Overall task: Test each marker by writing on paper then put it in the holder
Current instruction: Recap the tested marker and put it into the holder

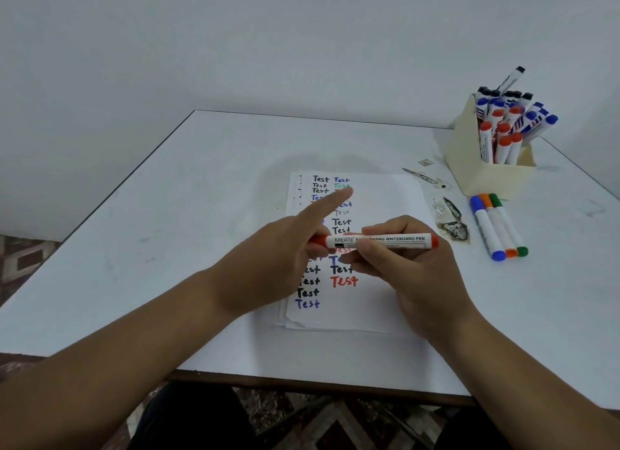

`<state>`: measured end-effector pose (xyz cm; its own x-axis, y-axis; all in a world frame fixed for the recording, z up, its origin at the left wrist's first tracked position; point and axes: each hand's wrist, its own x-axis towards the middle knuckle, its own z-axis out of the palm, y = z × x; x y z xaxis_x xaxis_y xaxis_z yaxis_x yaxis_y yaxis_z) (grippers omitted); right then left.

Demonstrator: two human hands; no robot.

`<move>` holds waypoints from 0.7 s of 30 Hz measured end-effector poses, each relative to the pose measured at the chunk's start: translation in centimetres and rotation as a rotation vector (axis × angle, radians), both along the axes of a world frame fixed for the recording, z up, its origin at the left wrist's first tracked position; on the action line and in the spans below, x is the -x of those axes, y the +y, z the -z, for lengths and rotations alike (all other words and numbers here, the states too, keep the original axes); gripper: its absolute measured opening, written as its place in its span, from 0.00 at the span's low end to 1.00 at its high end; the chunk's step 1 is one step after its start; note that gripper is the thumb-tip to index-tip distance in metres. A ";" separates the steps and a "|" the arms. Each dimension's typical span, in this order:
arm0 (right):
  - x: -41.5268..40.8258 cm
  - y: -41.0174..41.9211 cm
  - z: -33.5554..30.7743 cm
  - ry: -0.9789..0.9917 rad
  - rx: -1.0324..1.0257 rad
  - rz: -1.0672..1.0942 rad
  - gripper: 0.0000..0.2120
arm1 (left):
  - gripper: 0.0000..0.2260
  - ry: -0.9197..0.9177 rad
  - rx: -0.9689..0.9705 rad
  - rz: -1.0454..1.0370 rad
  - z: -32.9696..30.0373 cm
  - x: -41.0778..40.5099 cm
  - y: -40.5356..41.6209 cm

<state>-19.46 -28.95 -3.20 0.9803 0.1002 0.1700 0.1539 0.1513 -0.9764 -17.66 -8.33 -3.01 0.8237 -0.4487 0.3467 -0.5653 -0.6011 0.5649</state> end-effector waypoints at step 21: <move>-4.5 -4.4 -5.3 0.130 0.109 0.192 0.19 | 0.37 0.336 -0.259 -0.109 -2.5 -5.2 -1.2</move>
